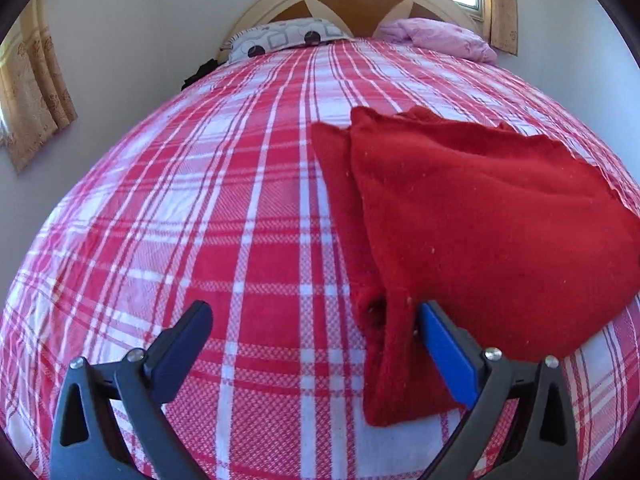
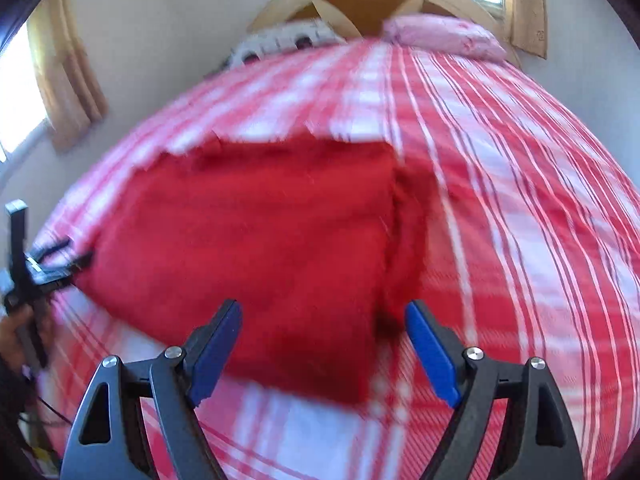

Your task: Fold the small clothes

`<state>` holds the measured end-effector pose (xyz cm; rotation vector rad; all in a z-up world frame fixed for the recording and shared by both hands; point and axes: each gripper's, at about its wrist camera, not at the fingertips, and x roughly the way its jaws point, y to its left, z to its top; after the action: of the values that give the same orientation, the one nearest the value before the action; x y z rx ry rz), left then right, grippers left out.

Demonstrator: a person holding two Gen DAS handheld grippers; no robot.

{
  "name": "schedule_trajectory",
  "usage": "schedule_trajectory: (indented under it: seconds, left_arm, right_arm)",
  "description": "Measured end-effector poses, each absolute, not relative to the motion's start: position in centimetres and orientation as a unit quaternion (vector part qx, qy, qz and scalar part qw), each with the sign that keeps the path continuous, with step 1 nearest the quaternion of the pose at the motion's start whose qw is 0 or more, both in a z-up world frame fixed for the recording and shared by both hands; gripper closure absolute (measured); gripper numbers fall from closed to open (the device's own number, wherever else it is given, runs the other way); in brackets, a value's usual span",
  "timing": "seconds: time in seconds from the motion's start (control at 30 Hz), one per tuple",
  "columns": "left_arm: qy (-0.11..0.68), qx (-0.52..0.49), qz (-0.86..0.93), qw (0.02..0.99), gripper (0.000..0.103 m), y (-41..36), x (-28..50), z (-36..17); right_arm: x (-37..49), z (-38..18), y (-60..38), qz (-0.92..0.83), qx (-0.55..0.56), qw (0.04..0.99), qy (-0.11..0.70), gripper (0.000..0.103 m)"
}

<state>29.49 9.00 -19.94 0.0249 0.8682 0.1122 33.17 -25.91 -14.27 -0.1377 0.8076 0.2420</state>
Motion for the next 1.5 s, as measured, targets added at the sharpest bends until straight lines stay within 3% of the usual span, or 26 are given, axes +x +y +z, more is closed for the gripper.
schedule_trajectory:
  seconds: [0.1, 0.33, 0.43, 0.5, 0.57, 0.9, 1.07, 1.2, 1.33, 1.5]
  left_arm:
    - [0.427, 0.000, 0.061, 0.902, 0.000, 9.4, 29.7, -19.9]
    - [0.413, -0.027, 0.077, 0.907, 0.000, 10.6, 28.4, -19.9]
    - [0.415, -0.029, 0.084, 0.905, 0.000, 10.5, 28.6, -20.0]
    - [0.418, -0.016, 0.088, 0.904, 0.000, 10.0, 28.7, -20.2]
    - [0.424, -0.010, 0.085, 0.902, 0.000, 9.8, 29.0, -20.5]
    - [0.430, -0.033, 0.071, 0.900, 0.000, 10.2, 29.0, -21.0]
    - [0.432, -0.043, 0.065, 0.898, 0.000, 10.5, 29.1, -21.0]
    - [0.433, -0.053, 0.061, 0.898, 0.000, 10.8, 29.0, -21.1]
    - [0.433, -0.054, 0.061, 0.898, 0.000, 10.8, 29.0, -21.1]
    - [0.433, -0.056, 0.059, 0.898, 0.000, 10.8, 29.0, -21.1]
  right_arm:
    - [33.5, -16.1, -27.8, 0.101, -0.056, 0.908, 0.404, 0.019]
    - [30.6, -11.6, -26.7, 0.122, -0.058, 0.937, 0.323, 0.020]
    - [30.5, -11.8, -24.8, 0.184, -0.057, 0.924, 0.329, 0.020]
    - [31.5, -13.1, -23.9, 0.181, -0.071, 0.914, 0.357, 0.028]
    - [33.3, -15.3, -24.0, 0.160, -0.069, 0.900, 0.400, 0.048]
    - [32.4, -11.7, -24.1, 0.180, -0.049, 0.908, 0.375, 0.047]
    - [36.7, -10.2, -22.2, 0.177, -0.043, 0.912, 0.367, 0.044]
    - [40.8, -11.0, -21.4, 0.142, -0.041, 0.913, 0.380, 0.044]
    - [45.3, -14.2, -22.4, 0.104, -0.028, 0.887, 0.448, 0.044]
    - [45.0, -13.4, -22.3, 0.095, -0.034, 0.897, 0.431, 0.044]
